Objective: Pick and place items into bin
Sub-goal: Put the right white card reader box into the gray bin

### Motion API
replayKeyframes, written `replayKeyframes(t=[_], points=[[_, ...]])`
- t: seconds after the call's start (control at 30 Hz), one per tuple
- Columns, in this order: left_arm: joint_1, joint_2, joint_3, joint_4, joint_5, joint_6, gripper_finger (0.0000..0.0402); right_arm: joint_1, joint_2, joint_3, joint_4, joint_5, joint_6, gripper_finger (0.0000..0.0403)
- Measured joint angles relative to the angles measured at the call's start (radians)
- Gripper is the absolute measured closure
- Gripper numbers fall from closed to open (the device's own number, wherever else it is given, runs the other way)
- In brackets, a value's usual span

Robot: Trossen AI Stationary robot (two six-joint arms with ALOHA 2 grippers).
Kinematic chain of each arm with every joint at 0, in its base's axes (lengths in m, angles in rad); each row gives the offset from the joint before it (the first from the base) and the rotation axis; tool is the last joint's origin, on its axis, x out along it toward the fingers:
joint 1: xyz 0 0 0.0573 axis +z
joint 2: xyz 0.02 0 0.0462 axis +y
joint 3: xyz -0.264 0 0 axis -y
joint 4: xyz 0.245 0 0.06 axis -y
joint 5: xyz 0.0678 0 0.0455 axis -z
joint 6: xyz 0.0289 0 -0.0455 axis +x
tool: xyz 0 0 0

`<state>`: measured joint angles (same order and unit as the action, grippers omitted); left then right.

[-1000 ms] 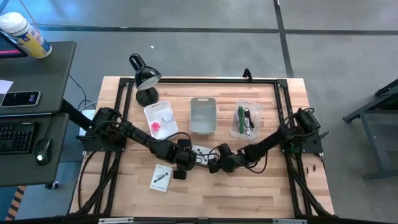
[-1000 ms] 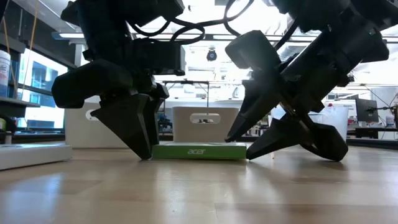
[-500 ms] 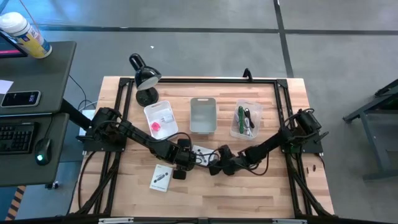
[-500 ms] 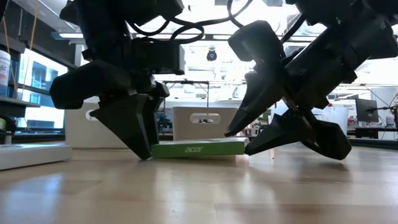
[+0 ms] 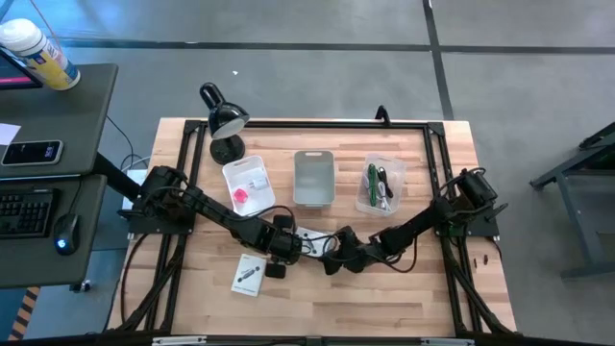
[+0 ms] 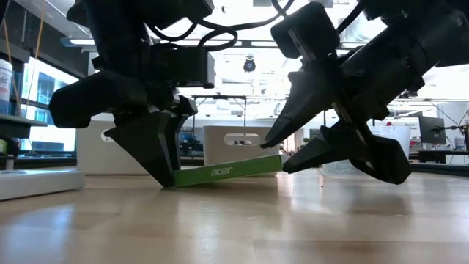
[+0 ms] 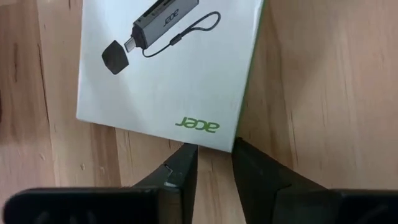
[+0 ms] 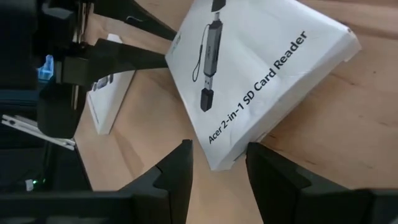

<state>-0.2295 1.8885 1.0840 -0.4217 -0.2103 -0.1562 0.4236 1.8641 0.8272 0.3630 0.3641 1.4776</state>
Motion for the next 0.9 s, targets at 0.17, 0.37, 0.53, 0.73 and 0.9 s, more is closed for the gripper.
replayKeyframes(t=[0.17,0.37,0.53,0.73,0.9], points=[[0.000,0.000,0.000,0.004,0.006,0.019,0.0353,0.000,0.000,0.000,0.000,-0.003,0.001,0.0263],[-0.001,0.000,0.000,0.001,0.000,0.001,0.0374,-0.001,0.000,0.000,0.000,-0.004,0.002,0.0263],[-0.001,0.000,0.001,-0.006,-0.003,-0.002,0.0370,-0.003,-0.001,0.001,-0.019,-0.004,0.016,0.0263],[0.000,0.000,0.002,-0.013,-0.003,0.019,0.0363,-0.004,-0.001,0.001,-0.023,-0.008,0.022,0.0263],[0.000,0.000,0.002,-0.016,-0.003,0.021,0.0374,-0.003,-0.001,0.001,-0.004,-0.017,0.005,0.0263]])
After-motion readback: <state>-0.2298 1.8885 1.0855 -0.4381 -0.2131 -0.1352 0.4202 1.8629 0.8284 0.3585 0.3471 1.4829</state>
